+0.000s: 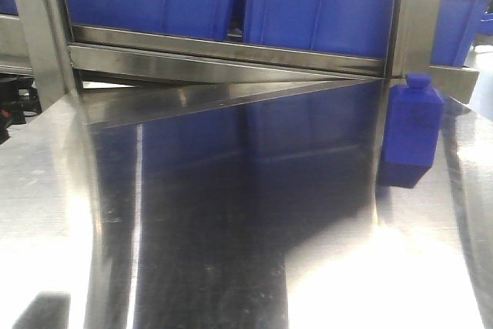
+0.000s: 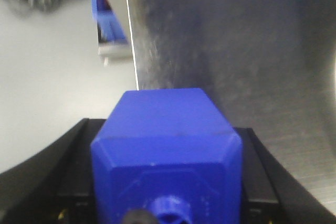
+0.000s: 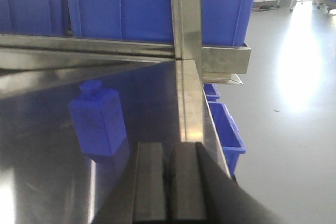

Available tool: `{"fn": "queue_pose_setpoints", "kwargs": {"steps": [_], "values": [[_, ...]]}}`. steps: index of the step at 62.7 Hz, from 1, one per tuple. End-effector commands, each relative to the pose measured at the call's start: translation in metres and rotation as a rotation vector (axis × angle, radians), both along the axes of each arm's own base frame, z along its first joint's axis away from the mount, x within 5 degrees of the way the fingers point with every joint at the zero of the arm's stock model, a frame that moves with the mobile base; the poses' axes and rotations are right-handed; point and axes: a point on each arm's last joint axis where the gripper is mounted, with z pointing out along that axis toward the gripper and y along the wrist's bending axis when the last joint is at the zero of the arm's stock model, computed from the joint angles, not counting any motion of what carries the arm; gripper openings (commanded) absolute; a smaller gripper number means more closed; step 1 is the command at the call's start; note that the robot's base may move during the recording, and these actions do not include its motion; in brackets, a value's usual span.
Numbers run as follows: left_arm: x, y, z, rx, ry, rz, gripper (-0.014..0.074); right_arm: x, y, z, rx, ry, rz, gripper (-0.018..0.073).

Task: Pick and sort blue part to right shelf

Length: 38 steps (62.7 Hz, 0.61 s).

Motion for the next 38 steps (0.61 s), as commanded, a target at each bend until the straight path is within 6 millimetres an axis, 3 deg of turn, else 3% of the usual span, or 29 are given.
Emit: {"fn": "queue_pose_setpoints", "kwargs": {"steps": [1,14,25,30,38], "values": [[-0.027,0.009,0.021,-0.055,-0.223,-0.043,0.0333,-0.004,-0.002,0.022,0.053,-0.177,-0.013,0.0129],[-0.066,0.024,0.011,-0.086,-0.393,-0.082,0.0333,-0.010,0.000,0.049,0.055,-0.192,0.001,0.0129],[-0.083,0.030,-0.004,-0.098,-0.435,-0.096,0.0333,-0.013,0.002,0.093,0.047,-0.109,0.029,0.0149],[-0.086,0.031,-0.007,-0.100,-0.440,-0.097,0.0333,-0.008,0.003,0.117,0.043,-0.071,0.041,0.0240],[-0.086,0.031,-0.007,-0.101,-0.445,-0.099,0.0333,0.008,0.005,0.152,0.026,-0.013,0.059,0.0480]]}}
